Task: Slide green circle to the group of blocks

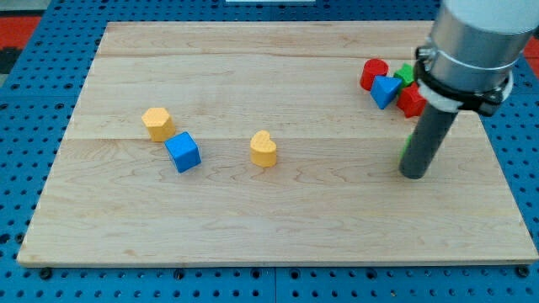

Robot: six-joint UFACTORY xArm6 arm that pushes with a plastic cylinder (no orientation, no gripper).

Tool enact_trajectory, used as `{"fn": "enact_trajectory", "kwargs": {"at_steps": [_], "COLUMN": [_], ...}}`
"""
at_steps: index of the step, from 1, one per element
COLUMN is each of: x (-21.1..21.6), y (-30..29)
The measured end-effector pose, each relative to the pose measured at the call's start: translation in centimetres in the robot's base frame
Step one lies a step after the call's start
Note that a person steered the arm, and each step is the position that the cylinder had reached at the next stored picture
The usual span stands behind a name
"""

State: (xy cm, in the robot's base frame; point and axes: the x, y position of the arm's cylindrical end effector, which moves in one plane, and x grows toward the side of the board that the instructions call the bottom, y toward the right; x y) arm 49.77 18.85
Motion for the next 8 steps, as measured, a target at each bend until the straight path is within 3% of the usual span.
{"fn": "enact_trajectory", "kwargs": {"at_steps": [2,3,4,8], "x": [-0.8,-1.2,-2.5,-4.3], "y": [3.2,7.6,7.4,-2.5]}}
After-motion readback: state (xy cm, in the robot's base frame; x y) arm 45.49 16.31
